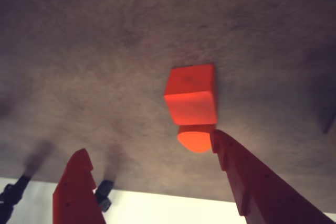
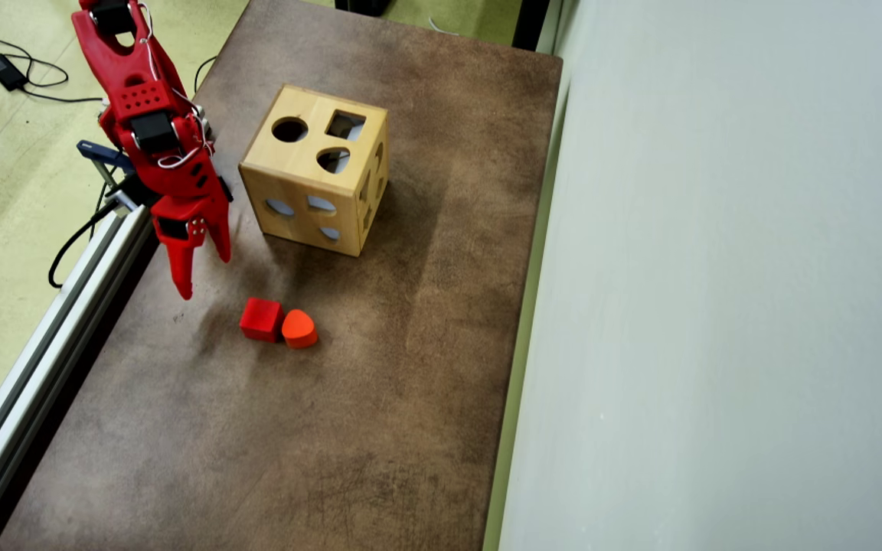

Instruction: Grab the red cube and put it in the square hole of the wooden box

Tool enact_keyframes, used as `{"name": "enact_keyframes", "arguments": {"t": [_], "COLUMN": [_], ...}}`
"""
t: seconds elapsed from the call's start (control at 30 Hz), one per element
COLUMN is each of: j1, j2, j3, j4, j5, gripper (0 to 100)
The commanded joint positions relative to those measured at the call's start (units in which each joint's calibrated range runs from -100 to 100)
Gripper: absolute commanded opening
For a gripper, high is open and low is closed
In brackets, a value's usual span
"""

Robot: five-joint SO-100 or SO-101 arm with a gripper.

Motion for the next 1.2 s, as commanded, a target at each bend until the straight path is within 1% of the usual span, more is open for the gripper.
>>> {"name": "enact_keyframes", "arguments": {"t": [0.0, 0.17, 0.23, 0.37, 0.43, 0.93, 1.17], "j1": [-2.1, -4.7, -5.6, -7.0, -7.9, -7.9, -7.0], "j2": [1.4, 2.4, 2.4, 2.4, 2.5, 9.0, 11.5], "j3": [-1.3, -1.3, -1.3, -1.3, -1.0, -1.2, -1.2], "j4": [-2.7, -3.6, -3.6, -2.9, -2.8, -3.9, -12.3], "j5": [-0.4, -0.6, -0.6, -0.6, -0.6, -0.6, -0.6], "gripper": [35, 36, 40, 49, 52, 52, 52]}}
